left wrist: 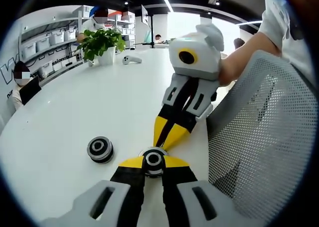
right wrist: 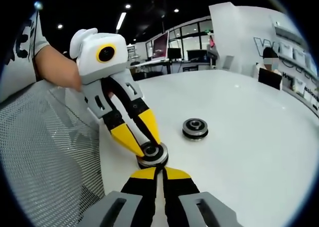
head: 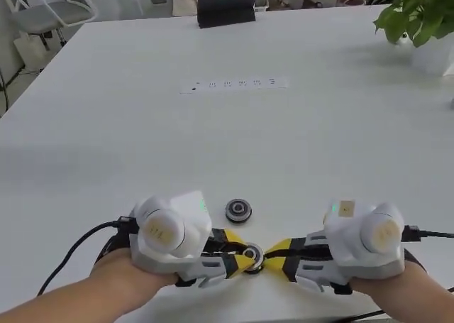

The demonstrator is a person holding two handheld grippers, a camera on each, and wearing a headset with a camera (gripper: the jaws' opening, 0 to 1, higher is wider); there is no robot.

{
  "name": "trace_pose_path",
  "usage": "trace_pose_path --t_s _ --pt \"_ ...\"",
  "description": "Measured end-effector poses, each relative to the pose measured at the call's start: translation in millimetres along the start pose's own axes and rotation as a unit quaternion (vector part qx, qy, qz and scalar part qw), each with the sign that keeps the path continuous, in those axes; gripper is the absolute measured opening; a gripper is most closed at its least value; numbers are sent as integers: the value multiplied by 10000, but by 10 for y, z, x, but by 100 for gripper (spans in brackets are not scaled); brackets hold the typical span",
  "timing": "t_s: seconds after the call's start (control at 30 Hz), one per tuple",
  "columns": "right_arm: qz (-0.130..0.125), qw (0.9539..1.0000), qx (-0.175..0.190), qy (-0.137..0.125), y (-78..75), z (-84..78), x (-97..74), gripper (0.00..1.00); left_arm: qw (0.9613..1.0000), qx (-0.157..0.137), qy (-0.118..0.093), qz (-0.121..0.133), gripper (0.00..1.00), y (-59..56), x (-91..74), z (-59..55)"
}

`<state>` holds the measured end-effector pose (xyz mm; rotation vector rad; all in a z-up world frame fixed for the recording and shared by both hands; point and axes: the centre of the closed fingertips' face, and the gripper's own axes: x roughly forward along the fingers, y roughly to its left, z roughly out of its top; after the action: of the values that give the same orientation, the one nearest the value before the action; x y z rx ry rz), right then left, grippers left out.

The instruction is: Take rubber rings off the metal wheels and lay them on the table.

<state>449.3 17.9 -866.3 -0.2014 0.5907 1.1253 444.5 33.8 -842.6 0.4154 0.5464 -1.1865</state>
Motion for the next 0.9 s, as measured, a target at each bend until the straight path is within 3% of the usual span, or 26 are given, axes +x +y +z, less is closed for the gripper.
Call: trace_pose_path --t_s 0.23,0.4,0.6,0.7,0.8,0.9 --pt "81 9985 526 -86 3 24 1 0 10000 24 6 3 7 0 1 0" --pt "92 9913 1238 -433 17 97 -46 0 10000 25 11 -7 7 -1 1 0" --pt "98 9888 1419 -453 29 120 -68 0 10000 32 9 -13 7 -4 -2 2" --pt "148 9842 1666 -590 32 187 -77 0 10000 32 12 -3 7 -4 -2 4" --pt "150 9836 1703 -575 42 188 -63 0 10000 25 13 17 7 -1 -1 5" --pt "171 9803 1869 -618 46 195 -70 0 10000 14 18 37 7 2 0 6"
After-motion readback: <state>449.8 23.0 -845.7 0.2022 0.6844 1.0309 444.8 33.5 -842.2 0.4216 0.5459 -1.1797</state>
